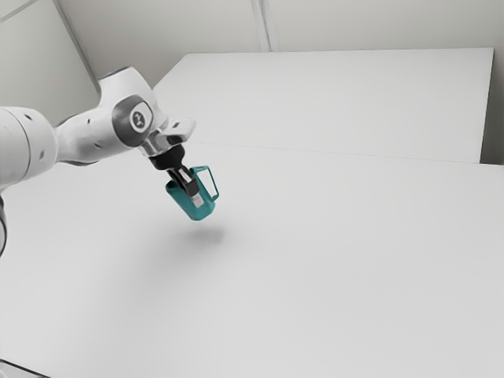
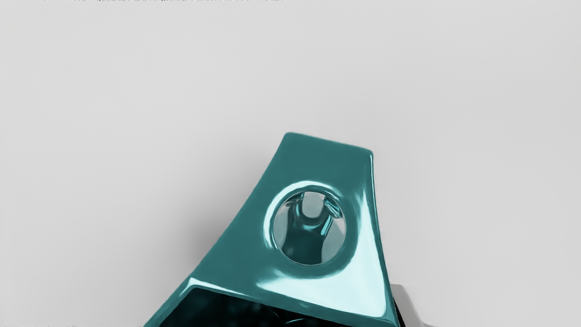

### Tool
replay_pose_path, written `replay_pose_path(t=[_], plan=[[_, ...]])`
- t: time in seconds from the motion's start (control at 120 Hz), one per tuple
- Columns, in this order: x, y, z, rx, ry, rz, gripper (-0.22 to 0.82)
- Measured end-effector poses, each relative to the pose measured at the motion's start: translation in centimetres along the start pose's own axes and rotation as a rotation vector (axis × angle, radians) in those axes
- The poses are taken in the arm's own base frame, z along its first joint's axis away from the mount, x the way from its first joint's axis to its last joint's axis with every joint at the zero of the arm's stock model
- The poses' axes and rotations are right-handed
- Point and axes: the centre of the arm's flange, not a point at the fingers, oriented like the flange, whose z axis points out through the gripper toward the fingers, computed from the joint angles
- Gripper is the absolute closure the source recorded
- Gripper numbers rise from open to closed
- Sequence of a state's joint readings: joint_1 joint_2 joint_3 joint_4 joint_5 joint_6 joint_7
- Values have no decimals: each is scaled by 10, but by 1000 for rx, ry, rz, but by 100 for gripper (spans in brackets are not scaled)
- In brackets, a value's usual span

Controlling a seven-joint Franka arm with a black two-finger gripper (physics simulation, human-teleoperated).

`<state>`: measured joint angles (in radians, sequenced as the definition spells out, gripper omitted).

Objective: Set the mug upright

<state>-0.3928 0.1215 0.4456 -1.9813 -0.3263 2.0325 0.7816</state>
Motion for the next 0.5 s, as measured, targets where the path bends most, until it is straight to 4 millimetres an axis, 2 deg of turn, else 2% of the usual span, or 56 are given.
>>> replay_pose_path(t=[0.192,0.5], plan=[[11,11,1,74,-23,-15,79],[23,24,21,99,-50,-82,79]])
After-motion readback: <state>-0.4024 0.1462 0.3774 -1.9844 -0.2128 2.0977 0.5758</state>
